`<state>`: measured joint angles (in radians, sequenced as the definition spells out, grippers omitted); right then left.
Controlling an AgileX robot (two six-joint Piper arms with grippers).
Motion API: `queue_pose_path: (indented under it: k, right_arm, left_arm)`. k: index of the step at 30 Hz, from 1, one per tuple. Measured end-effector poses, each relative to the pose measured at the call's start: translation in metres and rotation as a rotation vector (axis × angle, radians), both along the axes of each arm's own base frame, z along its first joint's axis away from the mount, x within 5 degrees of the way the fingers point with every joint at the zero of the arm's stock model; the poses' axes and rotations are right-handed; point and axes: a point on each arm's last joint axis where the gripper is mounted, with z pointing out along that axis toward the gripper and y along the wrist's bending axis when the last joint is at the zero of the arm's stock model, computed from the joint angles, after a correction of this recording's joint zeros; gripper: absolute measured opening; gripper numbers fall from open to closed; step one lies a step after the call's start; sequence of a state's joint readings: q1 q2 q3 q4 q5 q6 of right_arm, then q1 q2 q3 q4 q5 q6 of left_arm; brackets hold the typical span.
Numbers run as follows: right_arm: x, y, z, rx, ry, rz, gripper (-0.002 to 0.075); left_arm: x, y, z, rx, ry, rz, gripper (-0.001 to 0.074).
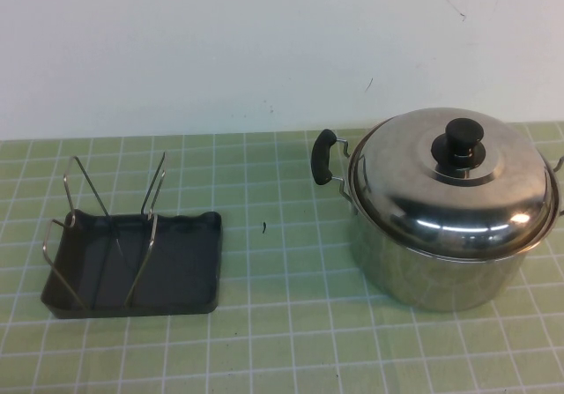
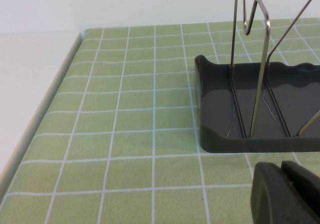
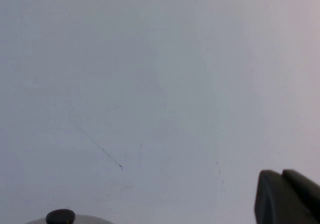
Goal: Put pot lid on rack
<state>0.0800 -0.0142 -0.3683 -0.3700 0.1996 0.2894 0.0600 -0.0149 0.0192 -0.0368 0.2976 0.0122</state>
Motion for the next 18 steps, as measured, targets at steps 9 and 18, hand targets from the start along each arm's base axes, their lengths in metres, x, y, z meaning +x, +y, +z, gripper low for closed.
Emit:
queue_pose_path:
  k: [9, 18]
  right_arm:
    - [0.024, 0.008, -0.003, -0.061, 0.113, 0.054, -0.0001]
    - [0.079, 0.019, -0.007, -0.11, 0.341, 0.135, -0.0001]
  left_arm:
    - [0.0, 0.0, 0.0, 0.0, 0.0, 0.0, -0.0003]
    - [0.0, 0.0, 0.0, 0.0, 0.0, 0.0, -0.0003]
